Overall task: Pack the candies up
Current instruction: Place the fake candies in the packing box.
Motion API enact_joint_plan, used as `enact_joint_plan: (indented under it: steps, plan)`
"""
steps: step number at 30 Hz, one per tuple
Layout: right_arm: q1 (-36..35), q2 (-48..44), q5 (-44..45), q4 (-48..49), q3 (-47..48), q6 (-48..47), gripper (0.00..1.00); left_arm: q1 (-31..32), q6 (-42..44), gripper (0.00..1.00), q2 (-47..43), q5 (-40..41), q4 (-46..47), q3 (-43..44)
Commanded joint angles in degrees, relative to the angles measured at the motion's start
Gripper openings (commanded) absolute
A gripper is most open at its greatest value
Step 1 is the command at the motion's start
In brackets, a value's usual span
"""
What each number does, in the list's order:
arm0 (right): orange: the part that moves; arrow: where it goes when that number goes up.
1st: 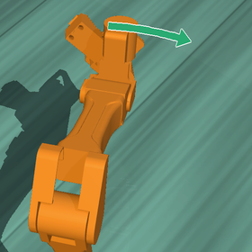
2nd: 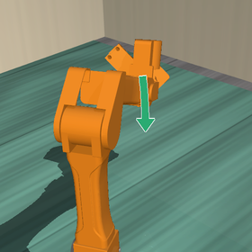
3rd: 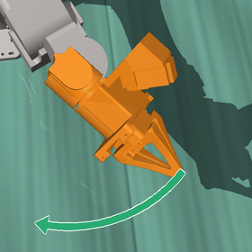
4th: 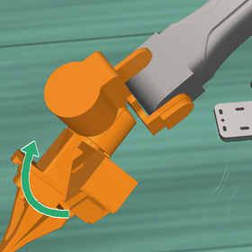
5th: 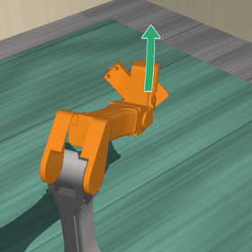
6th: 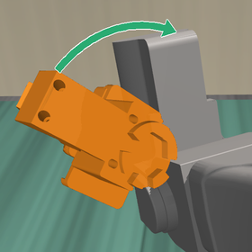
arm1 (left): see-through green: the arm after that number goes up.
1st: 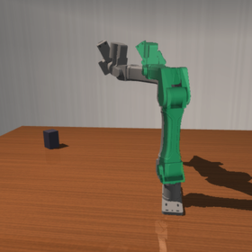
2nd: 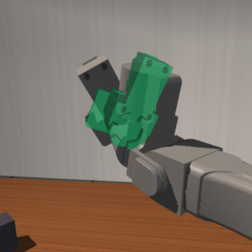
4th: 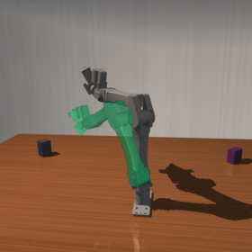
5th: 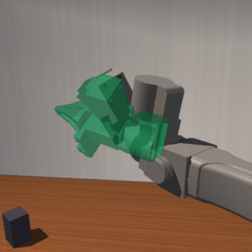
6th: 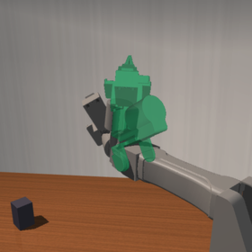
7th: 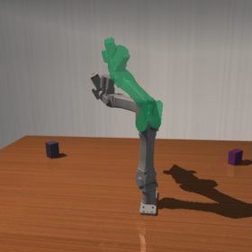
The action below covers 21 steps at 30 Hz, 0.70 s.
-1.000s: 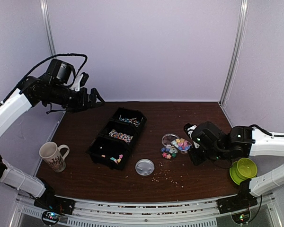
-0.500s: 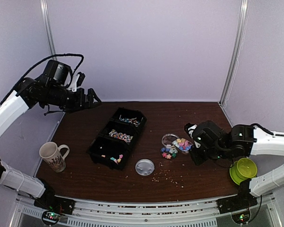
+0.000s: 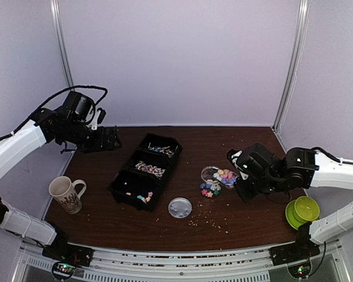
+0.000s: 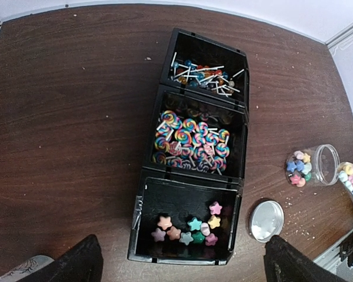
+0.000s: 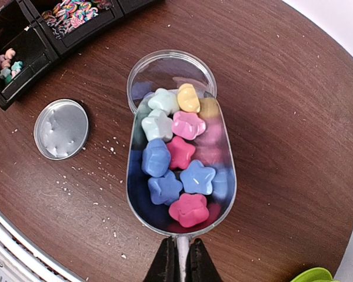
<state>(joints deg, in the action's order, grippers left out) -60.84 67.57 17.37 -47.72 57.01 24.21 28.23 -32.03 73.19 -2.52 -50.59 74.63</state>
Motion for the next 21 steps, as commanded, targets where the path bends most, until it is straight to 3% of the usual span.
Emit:
enact_joint_plan:
  steps: [1, 9, 21]
  plan:
    - [0.0, 2.0, 0.3, -3.6, 4.6, -0.8, 0.00, -0.9, 2.9, 0.98, 1.0, -1.7, 5.1, -1.9]
    - [0.1, 8.7, 0.0, -12.6, 12.8, -1.7, 0.00, -2.3, 5.5, 0.98, 3.1, -4.1, 11.9, -7.8]
    - [2.0, 11.2, -1.3, -16.1, 16.2, -2.2, 0.00, -3.8, 7.9, 0.98, 2.8, -5.2, 15.4, -11.8]
